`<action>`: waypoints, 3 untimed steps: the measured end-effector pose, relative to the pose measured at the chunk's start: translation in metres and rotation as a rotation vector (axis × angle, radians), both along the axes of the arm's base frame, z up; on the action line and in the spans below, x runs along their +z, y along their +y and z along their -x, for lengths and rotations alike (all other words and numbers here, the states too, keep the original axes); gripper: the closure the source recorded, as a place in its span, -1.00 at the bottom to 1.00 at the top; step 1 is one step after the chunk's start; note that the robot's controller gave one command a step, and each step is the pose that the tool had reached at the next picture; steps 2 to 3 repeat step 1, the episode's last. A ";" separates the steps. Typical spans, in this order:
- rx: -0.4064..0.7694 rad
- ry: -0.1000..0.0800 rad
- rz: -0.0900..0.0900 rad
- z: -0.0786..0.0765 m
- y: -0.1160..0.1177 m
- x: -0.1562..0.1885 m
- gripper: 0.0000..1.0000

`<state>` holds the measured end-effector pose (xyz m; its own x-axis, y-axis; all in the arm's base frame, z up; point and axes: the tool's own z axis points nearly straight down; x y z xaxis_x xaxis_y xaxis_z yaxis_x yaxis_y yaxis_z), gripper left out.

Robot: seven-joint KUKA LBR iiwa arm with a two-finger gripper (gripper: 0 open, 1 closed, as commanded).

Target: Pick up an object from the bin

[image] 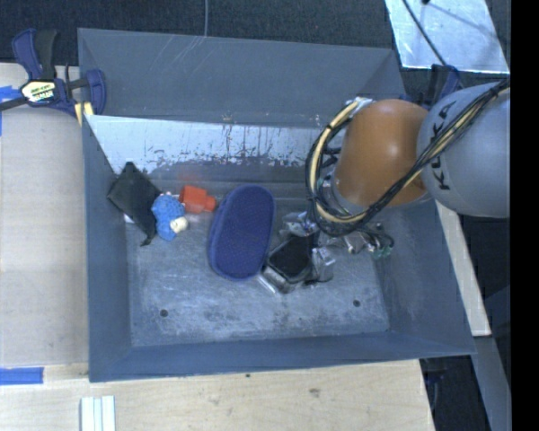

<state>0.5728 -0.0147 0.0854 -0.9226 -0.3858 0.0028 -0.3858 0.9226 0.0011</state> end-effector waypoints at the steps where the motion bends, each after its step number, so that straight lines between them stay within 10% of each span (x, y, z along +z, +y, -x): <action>1: -0.003 -0.010 0.002 -0.037 -0.032 0.125 1.00; 3: -0.003 -0.010 0.002 -0.037 -0.032 0.125 1.00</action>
Offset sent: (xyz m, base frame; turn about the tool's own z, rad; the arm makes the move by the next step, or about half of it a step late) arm 0.0355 -0.0298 0.1230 -0.0014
